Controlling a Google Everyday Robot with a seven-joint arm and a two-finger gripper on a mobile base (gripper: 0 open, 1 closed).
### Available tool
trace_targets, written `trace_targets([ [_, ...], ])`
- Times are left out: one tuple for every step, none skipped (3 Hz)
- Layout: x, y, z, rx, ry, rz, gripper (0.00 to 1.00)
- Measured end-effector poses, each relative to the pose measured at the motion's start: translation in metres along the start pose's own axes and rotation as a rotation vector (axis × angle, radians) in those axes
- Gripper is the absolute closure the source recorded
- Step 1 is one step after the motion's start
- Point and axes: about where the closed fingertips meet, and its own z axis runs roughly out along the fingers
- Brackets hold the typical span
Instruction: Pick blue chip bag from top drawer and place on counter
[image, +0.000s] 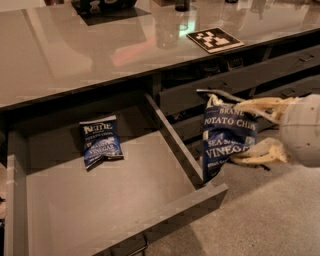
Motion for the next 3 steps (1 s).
trace_targets([
  [-0.003, -0.034, -0.038, 0.094, 0.071, -0.059, 1.00],
  [-0.011, -0.054, -0.074, 0.149, 0.090, -0.113, 1.00],
  [-0.014, -0.056, -0.076, 0.155, 0.091, -0.122, 1.00],
])
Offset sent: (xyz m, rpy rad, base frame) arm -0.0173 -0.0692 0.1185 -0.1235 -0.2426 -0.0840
